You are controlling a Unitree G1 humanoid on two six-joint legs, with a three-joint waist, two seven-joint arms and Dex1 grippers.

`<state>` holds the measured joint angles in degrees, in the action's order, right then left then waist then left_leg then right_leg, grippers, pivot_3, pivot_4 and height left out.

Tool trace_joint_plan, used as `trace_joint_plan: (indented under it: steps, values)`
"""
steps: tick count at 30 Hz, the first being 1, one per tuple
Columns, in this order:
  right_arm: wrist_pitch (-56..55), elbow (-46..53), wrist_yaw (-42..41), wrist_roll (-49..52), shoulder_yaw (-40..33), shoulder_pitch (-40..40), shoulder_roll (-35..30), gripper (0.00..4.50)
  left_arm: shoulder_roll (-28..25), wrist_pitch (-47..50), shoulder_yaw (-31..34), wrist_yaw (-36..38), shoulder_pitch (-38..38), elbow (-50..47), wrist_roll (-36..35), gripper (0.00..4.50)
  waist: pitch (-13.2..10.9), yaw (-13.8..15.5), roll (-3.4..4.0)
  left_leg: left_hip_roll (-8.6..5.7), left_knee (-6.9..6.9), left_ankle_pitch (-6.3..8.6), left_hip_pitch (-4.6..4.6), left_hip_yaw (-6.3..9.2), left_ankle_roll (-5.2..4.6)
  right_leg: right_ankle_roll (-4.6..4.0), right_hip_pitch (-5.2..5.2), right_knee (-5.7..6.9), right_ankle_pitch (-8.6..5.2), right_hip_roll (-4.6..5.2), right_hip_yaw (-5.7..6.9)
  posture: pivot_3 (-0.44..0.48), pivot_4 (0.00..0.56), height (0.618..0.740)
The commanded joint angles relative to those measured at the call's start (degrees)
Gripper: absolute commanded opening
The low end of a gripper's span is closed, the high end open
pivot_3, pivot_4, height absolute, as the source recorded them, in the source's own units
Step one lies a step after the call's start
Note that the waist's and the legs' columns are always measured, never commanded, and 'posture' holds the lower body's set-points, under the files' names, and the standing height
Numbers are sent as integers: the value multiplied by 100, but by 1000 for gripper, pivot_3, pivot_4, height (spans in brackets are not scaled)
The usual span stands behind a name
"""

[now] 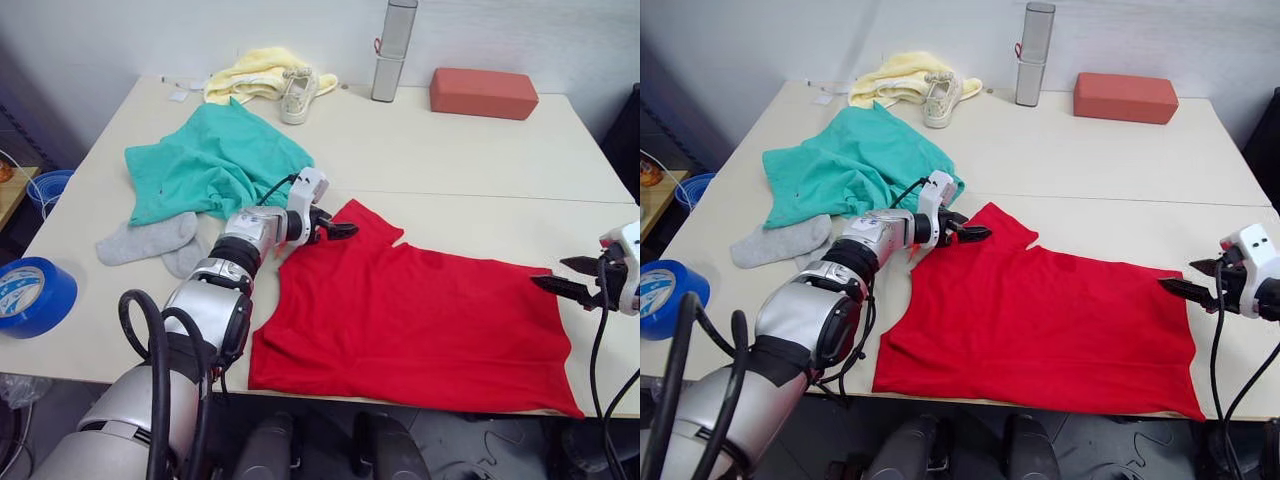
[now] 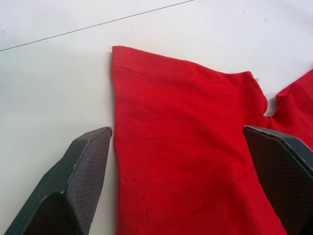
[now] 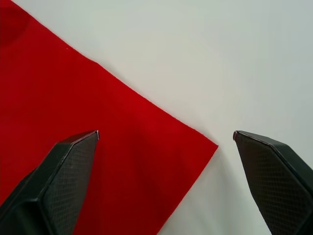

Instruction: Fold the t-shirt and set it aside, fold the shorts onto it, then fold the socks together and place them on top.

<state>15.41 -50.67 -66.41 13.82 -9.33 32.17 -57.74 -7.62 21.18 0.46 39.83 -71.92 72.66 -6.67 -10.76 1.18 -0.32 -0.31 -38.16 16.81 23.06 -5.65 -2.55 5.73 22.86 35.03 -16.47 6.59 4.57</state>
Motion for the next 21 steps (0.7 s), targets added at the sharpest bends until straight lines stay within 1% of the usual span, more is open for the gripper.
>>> trace_joint_plan:
  steps: [1, 3, 5, 6, 7, 9, 11, 14, 15, 17, 20, 21]
  values:
    - [111, -443, 82, -288, 152, 398, 19, 4498, 82, 137, 12, 94, -28, 134, 141, 4313, 0, 4, 1, 0, -1, 0, 0, -1, 0, 0, 0, 1, 0, 0, 2, 0, 150, 740]
    - [130, -706, 183, -455, 269, 585, 52, 4500, 95, 144, -43, 206, -13, 143, 238, 3901, 0, 4, 1, -1, -2, 0, 0, -1, 1, 0, 0, 1, 0, 0, 3, 0, 150, 740]
    - [92, -965, 301, -562, 305, 754, 94, 4500, 96, 136, -31, 234, 7, 144, 285, 3321, 0, 2, 0, -1, -2, 0, 0, -3, 1, 0, 0, -1, 0, 0, 6, 0, 150, 740]
    - [97, -1082, 290, -595, 313, 832, 115, 4500, 97, 135, -10, 233, 27, 146, 299, 2963, 0, 1, 0, -1, -3, 1, 0, -3, 2, 0, 0, -1, 0, 0, 6, 0, 150, 740]
    - [132, -1178, 284, -626, 320, 901, 134, 4316, 95, 136, 29, 204, 50, 152, 301, 2636, 0, 0, 0, -2, -3, 1, 0, -4, 3, 1, 0, -1, 1, 0, 8, 0, 150, 740]
    - [177, -1296, 252, -662, 324, 991, 162, 3910, 90, 137, 77, 179, 81, 159, 318, 2015, 0, -7, 1, -2, -3, 3, 0, -4, 7, 1, 0, -1, 1, 0, 7, 0, 150, 740]
    - [134, -1348, 205, -663, 295, 1041, 199, 3158, 73, 9, 156, 107, 130, 148, 303, 1334, 0, -10, 0, -1, -3, 4, 0, -4, 8, 1, 0, 0, 1, -1, 7, 0, 150, 740]
    - [56, -1351, 75, -659, 276, 1011, 208, 2192, 27, -104, 241, 169, 171, 128, 271, 423, 0, -24, 0, -1, -3, 4, 0, -4, 8, 2, 0, 0, 1, -2, 8, 0, 150, 740]
    - [-4, -1353, 33, -655, 263, 976, 200, 1777, 11, -161, 285, 219, 190, 116, 240, 54, 0, -26, 0, -1, -3, 4, 0, -7, 8, 2, 0, 0, 1, -2, 10, 0, 150, 740]
    - [-22, -1239, -51, -620, 242, 916, 203, 1232, -27, -290, 375, 292, 230, 86, 179, 0, 0, -32, 0, -1, -3, 4, 0, -7, 8, 3, 0, 0, 1, -3, 18, 0, 150, 740]
    - [-122, -1060, -196, -524, 159, 820, 210, 163, -104, -449, 514, 426, 300, 31, 116, 0, 0, -51, 0, -1, -3, 4, 0, -8, 8, 3, 0, 0, 1, -3, 25, 0, 150, 740]
    - [-202, -1003, -233, -490, 116, 781, 212, 77, -131, -493, 539, 502, 327, 15, 112, 0, 0, -54, 0, -1, -3, 4, 0, -9, 8, 3, 0, 0, 1, -3, 26, 0, 150, 740]
